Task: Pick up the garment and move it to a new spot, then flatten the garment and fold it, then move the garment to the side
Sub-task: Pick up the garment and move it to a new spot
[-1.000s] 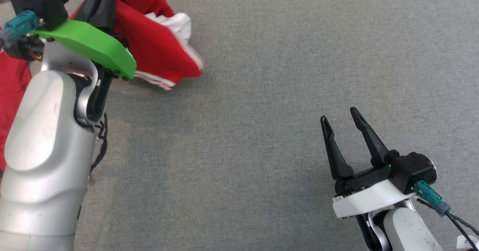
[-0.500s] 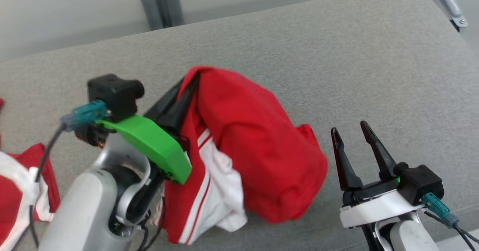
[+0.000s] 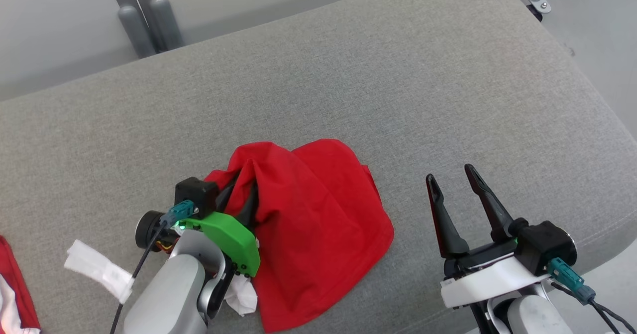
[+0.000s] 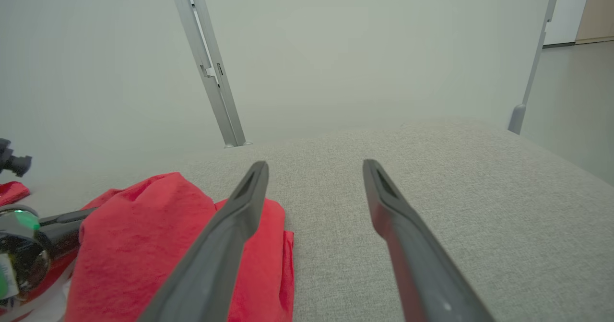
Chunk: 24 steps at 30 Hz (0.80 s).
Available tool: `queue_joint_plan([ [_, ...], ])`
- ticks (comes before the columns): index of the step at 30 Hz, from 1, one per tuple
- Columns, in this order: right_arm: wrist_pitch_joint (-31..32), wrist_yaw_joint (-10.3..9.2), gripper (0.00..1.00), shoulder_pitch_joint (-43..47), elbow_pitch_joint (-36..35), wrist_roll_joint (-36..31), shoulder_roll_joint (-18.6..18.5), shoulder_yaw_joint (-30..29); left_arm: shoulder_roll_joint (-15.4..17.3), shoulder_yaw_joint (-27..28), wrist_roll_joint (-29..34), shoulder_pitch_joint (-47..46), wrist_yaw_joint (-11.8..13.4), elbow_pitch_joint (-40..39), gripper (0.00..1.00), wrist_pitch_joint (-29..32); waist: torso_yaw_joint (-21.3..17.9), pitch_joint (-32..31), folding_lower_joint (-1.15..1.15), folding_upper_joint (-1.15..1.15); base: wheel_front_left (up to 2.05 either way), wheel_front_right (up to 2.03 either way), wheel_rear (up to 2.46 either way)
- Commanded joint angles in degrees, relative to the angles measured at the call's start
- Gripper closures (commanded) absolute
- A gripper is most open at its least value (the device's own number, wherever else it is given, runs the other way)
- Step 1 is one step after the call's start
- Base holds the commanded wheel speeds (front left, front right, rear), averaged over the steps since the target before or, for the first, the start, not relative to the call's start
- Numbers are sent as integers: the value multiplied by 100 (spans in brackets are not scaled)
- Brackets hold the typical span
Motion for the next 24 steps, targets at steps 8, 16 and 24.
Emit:
queue_joint_plan([
  [8,-18,2,0,495,-210,-319,-326,-463,-59,719,178,1039,359,-648,0,-1056,685,-938,0,0,0,0,0],
  [16,-18,1,0,805,-224,-450,-593,-908,-231,1716,1025,2693,407,-2232,0,-1039,1428,-1229,0,0,0,0,0],
  [24,-18,1,0,1048,148,-476,-533,-1088,-454,2529,1582,3367,49,-2245,0,-1040,1918,-1307,0,0,0,0,0],
])
